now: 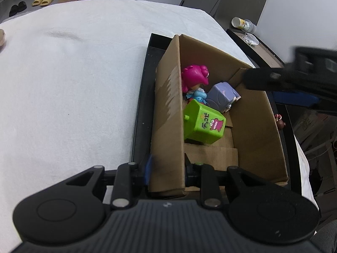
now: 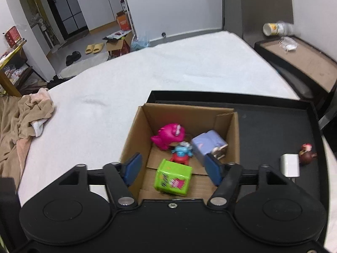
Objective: Organize rigid objects
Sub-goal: 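Carry the green box figure into the box and release it, then move the right gripper to the white charger and grasp it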
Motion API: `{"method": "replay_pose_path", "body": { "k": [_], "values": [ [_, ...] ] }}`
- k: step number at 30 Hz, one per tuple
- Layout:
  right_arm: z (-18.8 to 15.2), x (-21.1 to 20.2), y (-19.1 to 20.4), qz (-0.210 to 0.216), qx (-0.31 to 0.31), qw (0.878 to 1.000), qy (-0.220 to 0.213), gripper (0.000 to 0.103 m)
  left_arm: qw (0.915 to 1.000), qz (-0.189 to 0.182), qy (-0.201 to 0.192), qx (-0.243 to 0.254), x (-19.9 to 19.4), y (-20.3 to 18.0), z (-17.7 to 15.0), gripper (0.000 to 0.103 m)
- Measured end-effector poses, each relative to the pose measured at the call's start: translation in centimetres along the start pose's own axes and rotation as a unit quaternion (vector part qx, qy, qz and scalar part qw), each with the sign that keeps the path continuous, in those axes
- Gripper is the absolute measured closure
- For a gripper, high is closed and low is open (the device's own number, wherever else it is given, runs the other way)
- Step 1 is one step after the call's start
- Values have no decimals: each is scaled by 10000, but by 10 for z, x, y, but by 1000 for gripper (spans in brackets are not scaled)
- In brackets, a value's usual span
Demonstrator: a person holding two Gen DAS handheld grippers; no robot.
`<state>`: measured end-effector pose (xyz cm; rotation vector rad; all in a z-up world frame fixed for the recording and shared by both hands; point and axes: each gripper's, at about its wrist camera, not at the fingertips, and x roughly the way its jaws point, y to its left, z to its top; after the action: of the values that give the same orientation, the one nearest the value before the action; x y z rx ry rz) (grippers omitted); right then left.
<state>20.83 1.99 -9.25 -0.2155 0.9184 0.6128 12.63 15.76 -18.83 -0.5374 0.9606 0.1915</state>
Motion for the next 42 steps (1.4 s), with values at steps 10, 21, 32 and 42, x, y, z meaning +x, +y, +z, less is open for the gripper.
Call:
{"method": "replay_pose_path", "body": {
  "k": [10, 21, 32, 42],
  "values": [
    [-6, -35, -33, -307, -8, 9991, -279, 27, 10000, 14, -7, 11, -1, -1, -1, 78],
    [-29, -50, -94, -823, 425, 9949, -390, 26, 10000, 70, -9, 41, -1, -2, -1, 78],
    [-51, -50, -141, -859, 775, 9924, -428, 21, 9999, 119, -47, 81, -3, -6, -1, 78],
    [-68, -44, -181, -965, 903, 9899, -515, 17, 9996, 285, 19, 31, -1, -10, 1, 78]
  ]
}}
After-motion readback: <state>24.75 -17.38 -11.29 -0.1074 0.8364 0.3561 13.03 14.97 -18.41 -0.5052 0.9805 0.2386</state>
